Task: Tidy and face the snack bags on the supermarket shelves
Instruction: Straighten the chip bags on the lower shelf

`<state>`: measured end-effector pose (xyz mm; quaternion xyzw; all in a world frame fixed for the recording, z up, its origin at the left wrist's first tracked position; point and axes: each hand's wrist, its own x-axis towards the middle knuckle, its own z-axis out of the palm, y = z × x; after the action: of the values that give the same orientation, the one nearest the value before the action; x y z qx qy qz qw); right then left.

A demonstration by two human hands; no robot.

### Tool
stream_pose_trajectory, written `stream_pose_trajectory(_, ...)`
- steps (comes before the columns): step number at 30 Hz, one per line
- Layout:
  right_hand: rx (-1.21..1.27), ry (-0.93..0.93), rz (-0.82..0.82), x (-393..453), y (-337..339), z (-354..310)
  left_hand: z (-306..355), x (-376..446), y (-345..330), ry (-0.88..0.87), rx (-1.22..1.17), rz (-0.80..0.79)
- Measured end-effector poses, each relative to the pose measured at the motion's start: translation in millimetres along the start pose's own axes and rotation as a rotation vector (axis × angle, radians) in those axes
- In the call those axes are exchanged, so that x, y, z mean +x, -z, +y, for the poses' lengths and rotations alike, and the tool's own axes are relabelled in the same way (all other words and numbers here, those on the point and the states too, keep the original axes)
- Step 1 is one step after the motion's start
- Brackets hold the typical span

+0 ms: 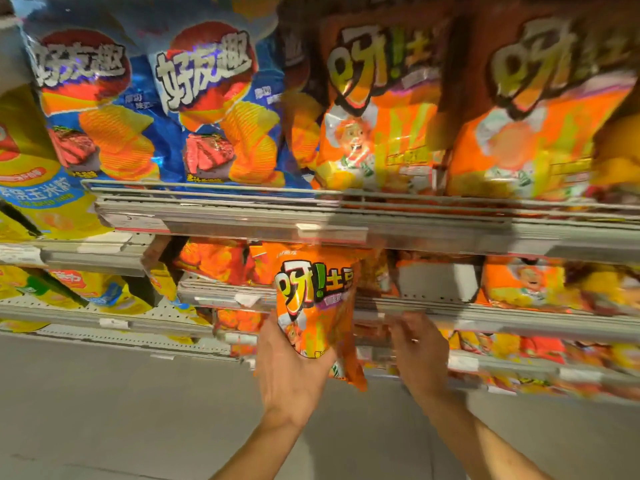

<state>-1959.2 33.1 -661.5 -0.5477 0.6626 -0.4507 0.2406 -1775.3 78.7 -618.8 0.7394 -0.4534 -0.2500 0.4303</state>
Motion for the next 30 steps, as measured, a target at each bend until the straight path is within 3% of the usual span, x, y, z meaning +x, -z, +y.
stream_pose_trajectory(3,0.0,-0.239,0.042,17.0,46.0,46.1,34.5,-11.6,-44.4,-0.065,-0.052,-0.023)
stream_pose_trajectory(7,0.278,-0.592,0.047,45.9,84.1,77.7,75.8,-12.5,-96.5,-0.193,-0.102,-0.015)
stream_pose_trajectory(9,0.376,-0.67,0.031,57.3,94.1,83.7,93.2,-8.6,-119.8,-0.143,-0.138,-0.002)
stream_pose_trajectory(13,0.438,-0.74,-0.012,75.5,104.8,89.0,111.8,2.0,-160.1,-0.062,-0.138,0.006)
stream_pose_trajectory(22,0.46,-0.719,-0.095,91.3,107.6,104.1,127.1,26.8,-222.1,-0.157,-0.083,0.071)
stream_pose_trajectory(30,0.377,-0.686,-0.136,89.0,109.1,107.2,107.4,24.3,-245.7,-0.102,-0.03,-0.062)
